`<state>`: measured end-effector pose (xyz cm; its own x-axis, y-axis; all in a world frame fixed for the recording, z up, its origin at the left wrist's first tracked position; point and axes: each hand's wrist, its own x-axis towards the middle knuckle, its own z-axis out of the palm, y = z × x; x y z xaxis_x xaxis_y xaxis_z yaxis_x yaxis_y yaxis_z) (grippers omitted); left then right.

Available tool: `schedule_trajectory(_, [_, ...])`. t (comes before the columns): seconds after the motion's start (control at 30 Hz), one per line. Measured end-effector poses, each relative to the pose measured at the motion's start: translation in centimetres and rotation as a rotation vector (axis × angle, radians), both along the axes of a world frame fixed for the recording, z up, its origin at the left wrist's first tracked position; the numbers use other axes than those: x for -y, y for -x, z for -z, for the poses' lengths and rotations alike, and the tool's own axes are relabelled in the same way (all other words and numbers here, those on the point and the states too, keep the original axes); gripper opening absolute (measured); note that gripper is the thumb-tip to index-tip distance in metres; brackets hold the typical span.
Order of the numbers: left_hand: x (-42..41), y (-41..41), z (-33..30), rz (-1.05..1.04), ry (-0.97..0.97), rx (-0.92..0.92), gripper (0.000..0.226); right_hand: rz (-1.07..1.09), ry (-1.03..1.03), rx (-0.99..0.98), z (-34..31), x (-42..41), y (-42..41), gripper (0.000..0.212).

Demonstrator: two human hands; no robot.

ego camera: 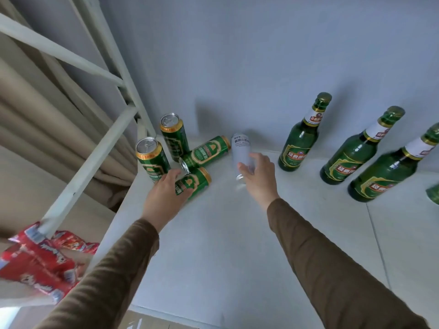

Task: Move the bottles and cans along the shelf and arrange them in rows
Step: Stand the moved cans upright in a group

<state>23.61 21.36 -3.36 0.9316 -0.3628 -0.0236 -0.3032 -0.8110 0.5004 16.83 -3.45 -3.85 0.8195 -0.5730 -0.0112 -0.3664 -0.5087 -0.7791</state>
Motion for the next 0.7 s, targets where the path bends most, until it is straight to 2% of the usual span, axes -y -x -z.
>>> schedule_trajectory(0.1, [0.0, -0.8, 0.5, -0.002, -0.07, -0.011, 0.051, 0.066, 0.013, -0.113, 0.8, 1.2, -3.2, 0.051])
schedule_trajectory(0.2, [0.0, -1.7, 0.8, 0.052, -0.168, -0.005, 0.058, 0.103, -0.043, -0.203, 1.9, 1.7, -5.5, 0.055])
schedule_trajectory(0.3, [0.4, -2.2, 0.9, 0.083, -0.236, -0.083, 0.065, 0.14, -0.102, -0.256, 2.8, 2.0, -6.7, 0.073])
schedule_trajectory(0.43, [0.7, -2.9, 1.6, 0.158, -0.249, -0.148, 0.056, 0.189, -0.226, -0.315, 3.0, 2.1, -7.0, 0.089])
schedule_trajectory(0.5, [0.9, -2.9, 2.0, 0.161, -0.234, -0.186, 0.061, 0.215, -0.303, -0.304, 3.1, 2.2, -6.8, 0.098])
schedule_trajectory(0.53, [1.0, -2.7, 2.1, 0.162, -0.232, -0.194, 0.067, 0.233, -0.339, -0.281, 3.4, 2.3, -6.6, 0.097])
schedule_trajectory(0.6, [1.2, -2.4, 2.3, 0.16, -0.242, -0.181, 0.075, 0.262, -0.385, -0.225, 3.2, 2.1, -5.5, 0.082])
schedule_trajectory(0.7, [1.4, -2.0, 2.2, 0.155, -0.23, -0.169, 0.074, 0.289, -0.428, -0.129, 2.8, 1.2, -3.4, 0.059])
